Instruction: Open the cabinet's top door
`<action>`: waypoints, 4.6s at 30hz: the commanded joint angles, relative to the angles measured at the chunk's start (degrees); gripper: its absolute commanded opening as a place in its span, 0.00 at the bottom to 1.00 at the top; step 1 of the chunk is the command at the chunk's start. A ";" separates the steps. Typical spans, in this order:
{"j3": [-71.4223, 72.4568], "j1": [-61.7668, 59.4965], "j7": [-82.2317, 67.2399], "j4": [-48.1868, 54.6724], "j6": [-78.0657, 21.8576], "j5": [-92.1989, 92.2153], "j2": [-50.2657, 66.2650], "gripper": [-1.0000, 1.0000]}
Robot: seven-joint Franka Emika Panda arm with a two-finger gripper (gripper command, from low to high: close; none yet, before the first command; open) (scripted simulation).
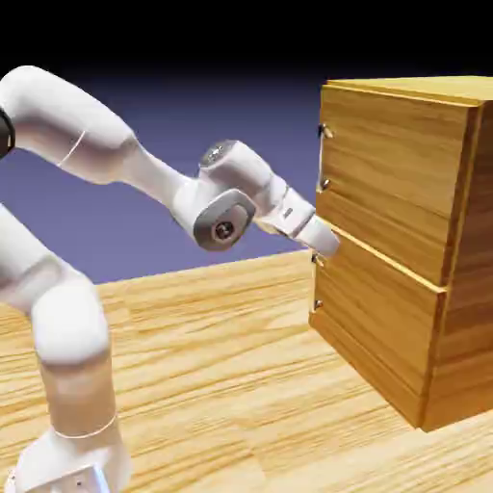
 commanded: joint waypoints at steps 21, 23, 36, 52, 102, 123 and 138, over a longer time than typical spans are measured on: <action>25.07 -21.29 26.68 14.62 1.57 52.34 -10.76 0.50; 27.46 -23.32 29.22 16.01 1.72 57.32 -11.78 0.50; 42.98 -36.50 45.73 25.06 2.70 89.72 -18.45 0.50; 62.08 -52.72 66.06 36.20 3.90 129.60 -26.64 0.50; 31.46 -19.83 79.36 -8.52 -44.98 122.61 -38.14 0.00; -12.15 -24.65 76.95 -13.10 -77.55 76.12 -36.18 0.00; -41.69 -16.17 65.07 9.35 -104.70 47.76 -7.74 0.00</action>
